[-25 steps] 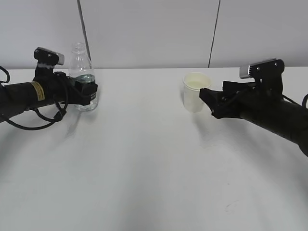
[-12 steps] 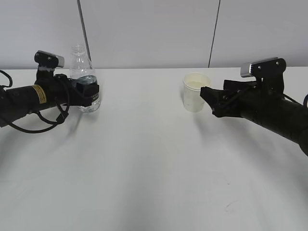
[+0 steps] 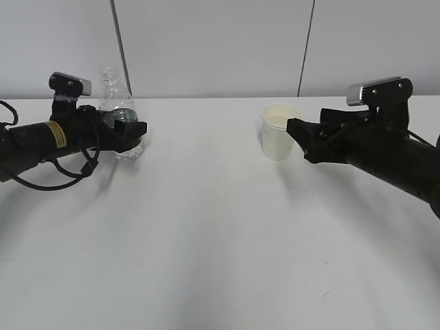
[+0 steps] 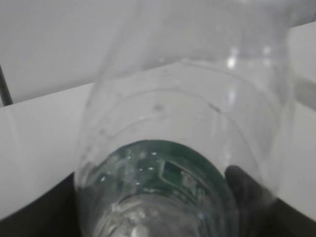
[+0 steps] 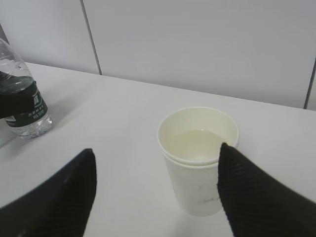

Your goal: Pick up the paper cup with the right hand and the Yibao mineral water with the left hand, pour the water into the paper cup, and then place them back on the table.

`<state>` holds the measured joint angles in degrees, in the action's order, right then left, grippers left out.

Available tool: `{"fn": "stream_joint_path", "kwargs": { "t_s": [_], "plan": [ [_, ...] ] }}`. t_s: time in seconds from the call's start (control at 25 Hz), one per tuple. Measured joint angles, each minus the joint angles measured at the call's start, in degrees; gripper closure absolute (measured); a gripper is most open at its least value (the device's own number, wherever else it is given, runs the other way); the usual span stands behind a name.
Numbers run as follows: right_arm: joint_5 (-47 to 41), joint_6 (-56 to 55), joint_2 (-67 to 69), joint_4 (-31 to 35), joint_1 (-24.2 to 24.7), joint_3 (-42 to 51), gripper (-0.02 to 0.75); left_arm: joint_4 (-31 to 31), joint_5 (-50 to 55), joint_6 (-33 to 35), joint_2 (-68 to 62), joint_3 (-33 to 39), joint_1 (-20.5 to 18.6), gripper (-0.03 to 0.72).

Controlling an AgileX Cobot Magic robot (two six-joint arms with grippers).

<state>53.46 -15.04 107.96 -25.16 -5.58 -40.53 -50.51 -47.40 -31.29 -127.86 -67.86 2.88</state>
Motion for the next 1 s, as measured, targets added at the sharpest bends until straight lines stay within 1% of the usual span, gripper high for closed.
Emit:
{"fn": "stream_joint_path", "kwargs": {
  "t_s": [0.28, 0.6, 0.76, 0.92, 1.0],
  "plan": [
    [0.0, 0.0, -0.4, 0.0, 0.0, 0.0, 0.145, -0.2, -0.6, 0.0, 0.5, 0.0, 0.0, 0.188],
    [0.0, -0.1, -0.9, 0.0, 0.0, 0.0, 0.145, -0.5, -0.6, 0.0, 5.4, 0.0, 0.0, 0.188],
    [-0.2, -0.2, -3.7, 0.0, 0.0, 0.1, 0.145, -0.7, -0.5, 0.0, 7.5, 0.0, 0.0, 0.188],
    [-2.9, -0.3, -7.7, 0.0, 0.0, 0.1, 0.145, -0.9, 0.7, -1.3, 10.1, 0.0, 0.0, 0.197],
    [-5.9, -0.3, -9.7, -0.1, 0.0, -0.4, 0.145, -0.9, 2.4, -1.8, 11.7, 0.0, 0.0, 0.209]
  ]
}}
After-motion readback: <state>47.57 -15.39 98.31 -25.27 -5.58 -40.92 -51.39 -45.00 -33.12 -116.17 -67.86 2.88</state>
